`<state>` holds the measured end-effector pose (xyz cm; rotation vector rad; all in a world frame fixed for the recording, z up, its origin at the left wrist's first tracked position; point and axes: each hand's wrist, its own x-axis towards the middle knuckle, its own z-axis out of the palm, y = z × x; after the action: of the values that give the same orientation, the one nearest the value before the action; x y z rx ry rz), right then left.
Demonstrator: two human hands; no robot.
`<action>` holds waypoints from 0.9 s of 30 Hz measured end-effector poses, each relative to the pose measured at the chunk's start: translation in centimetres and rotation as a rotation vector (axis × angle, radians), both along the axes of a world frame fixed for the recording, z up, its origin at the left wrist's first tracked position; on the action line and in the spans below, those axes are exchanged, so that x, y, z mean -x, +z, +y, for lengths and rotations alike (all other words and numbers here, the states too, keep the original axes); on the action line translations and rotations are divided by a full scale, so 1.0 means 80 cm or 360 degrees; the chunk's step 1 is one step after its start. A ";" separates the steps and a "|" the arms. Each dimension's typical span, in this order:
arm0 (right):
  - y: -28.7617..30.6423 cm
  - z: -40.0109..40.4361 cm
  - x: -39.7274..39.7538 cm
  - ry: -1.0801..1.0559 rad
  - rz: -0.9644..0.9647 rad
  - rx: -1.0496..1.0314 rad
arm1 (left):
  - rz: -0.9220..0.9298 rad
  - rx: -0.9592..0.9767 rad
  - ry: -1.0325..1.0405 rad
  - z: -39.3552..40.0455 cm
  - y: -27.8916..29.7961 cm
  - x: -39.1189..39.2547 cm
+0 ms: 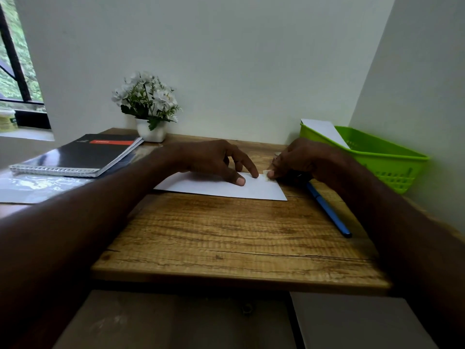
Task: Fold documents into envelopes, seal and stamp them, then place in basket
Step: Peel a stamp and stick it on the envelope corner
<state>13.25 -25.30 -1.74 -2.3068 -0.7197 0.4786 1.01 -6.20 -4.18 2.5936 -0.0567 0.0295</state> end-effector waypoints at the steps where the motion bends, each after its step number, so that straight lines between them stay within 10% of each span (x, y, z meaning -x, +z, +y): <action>1: 0.000 0.000 0.000 0.0002 -0.0004 -0.0003 | 0.0001 0.0000 -0.0003 0.000 0.000 0.000; 27: 0.001 0.002 -0.001 0.0002 -0.0004 0.0053 | 0.0000 -0.0022 -0.0017 0.002 -0.001 -0.003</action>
<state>13.31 -25.16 -1.66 -2.3383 -0.7194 0.4916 1.23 -6.01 -4.28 2.6068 -0.0709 0.0250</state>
